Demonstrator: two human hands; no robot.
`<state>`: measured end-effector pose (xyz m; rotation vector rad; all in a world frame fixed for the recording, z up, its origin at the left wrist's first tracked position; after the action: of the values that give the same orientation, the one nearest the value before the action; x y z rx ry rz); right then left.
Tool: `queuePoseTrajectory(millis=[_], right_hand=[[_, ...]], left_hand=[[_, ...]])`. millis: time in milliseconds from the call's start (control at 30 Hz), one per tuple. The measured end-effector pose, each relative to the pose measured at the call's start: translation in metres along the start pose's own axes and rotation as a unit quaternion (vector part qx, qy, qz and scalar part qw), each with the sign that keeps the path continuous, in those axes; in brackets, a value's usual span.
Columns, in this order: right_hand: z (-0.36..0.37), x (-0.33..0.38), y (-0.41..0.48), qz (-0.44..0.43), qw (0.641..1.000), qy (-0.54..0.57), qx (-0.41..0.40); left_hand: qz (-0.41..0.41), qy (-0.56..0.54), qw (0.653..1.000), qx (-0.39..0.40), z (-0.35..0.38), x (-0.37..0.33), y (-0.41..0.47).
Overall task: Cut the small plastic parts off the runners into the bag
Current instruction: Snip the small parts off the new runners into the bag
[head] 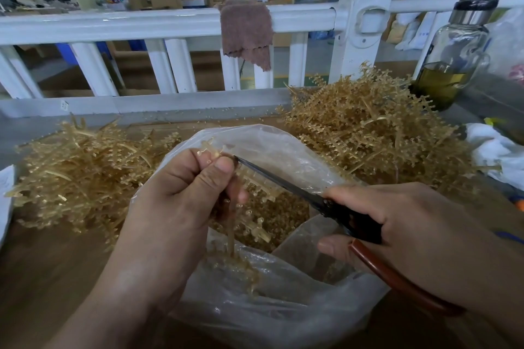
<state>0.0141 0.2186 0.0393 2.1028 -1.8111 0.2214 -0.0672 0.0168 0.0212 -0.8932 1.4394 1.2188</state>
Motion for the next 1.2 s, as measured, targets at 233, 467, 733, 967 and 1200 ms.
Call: queuePoseTrajectory(millis=[233, 467, 733, 967, 1200], right_hand=[[0.0, 0.001, 0.0, -0.008, 1.0, 0.009, -0.008], [-0.001, 0.002, 0.001, -0.035, 0.999, 0.032, -0.015], [-0.003, 0.005, 0.001, -0.054, 0.998, 0.01, -0.015], [-0.003, 0.005, 0.001, -0.042, 0.999, 0.0, -0.016], [0.004, 0.003, 0.003, -0.036, 0.999, 0.034, -0.009]], left_hand=[[0.008, 0.02, 1.0, 0.009, -0.001, 0.001, 0.0], [0.024, 0.059, 0.998, 0.013, 0.003, -0.002, -0.002], [0.029, 0.081, 0.996, 0.017, 0.003, 0.001, -0.001], [0.022, 0.099, 0.995, 0.022, 0.001, 0.005, 0.0], [0.006, 0.034, 0.999, 0.018, 0.002, 0.009, 0.002]])
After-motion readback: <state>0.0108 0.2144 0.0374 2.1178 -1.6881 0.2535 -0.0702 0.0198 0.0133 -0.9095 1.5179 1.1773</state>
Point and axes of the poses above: each hand's wrist, its own y-axis towards the middle knuckle, its own z-axis out of the palm, x = y × z, the point moved 6 cm from there along y, towards the middle knuckle, and after that the axes turned 2 degrees about y, right-handed, at the moved point
